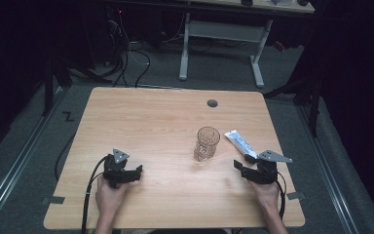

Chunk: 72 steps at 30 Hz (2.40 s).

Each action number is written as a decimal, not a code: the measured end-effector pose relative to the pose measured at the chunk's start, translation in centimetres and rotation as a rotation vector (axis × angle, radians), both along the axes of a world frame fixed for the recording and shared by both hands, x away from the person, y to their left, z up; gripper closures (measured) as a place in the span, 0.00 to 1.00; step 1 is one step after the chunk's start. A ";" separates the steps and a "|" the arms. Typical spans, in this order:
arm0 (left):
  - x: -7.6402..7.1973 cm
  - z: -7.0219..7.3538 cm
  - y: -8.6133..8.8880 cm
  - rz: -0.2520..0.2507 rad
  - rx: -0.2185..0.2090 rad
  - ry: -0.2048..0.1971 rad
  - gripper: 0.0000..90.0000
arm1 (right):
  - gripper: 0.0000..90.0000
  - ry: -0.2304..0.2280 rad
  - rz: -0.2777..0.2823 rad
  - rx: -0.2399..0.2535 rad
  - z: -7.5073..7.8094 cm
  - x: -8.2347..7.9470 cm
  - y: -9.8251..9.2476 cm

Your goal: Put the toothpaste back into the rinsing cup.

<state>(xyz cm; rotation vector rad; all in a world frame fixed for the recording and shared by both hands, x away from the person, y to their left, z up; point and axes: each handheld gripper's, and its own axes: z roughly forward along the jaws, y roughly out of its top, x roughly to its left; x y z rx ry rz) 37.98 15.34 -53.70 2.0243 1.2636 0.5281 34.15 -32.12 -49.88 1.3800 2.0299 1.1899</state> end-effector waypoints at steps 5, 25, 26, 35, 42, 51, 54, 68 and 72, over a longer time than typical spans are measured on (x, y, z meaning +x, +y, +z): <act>0.0 0.0 0.0 0.000 0.000 0.000 0.18 | 0.52 0.012 -0.005 0.007 0.0 0.0 -0.4; 0.0 0.0 0.0 0.001 -0.001 0.000 0.18 | 0.55 -0.010 -0.032 -0.015 1.3 0.7 -1.9; 0.0 0.0 0.0 0.001 -0.001 0.000 0.18 | 0.55 -0.010 -0.032 -0.015 1.3 0.7 -1.9; 0.0 0.0 0.0 0.002 -0.001 0.000 0.18 | 0.55 -0.021 -0.066 0.001 2.0 1.5 -2.6; 0.0 0.0 0.0 0.002 -0.002 -0.001 0.18 | 0.56 0.011 -0.062 -0.006 2.5 2.2 -2.9; 0.0 0.0 0.0 0.002 -0.001 0.000 0.18 | 0.55 0.024 -0.059 -0.059 3.5 3.3 -2.8; 0.0 0.0 0.0 0.002 -0.002 0.000 0.18 | 0.54 0.031 -0.057 -0.066 3.8 3.7 -2.7; 0.0 0.0 0.0 0.002 -0.001 -0.001 0.18 | 0.50 0.068 -0.049 -0.117 4.7 6.0 -2.1; 0.0 0.0 0.0 0.002 -0.001 -0.001 0.18 | 0.50 0.073 -0.043 -0.130 4.8 6.7 -1.8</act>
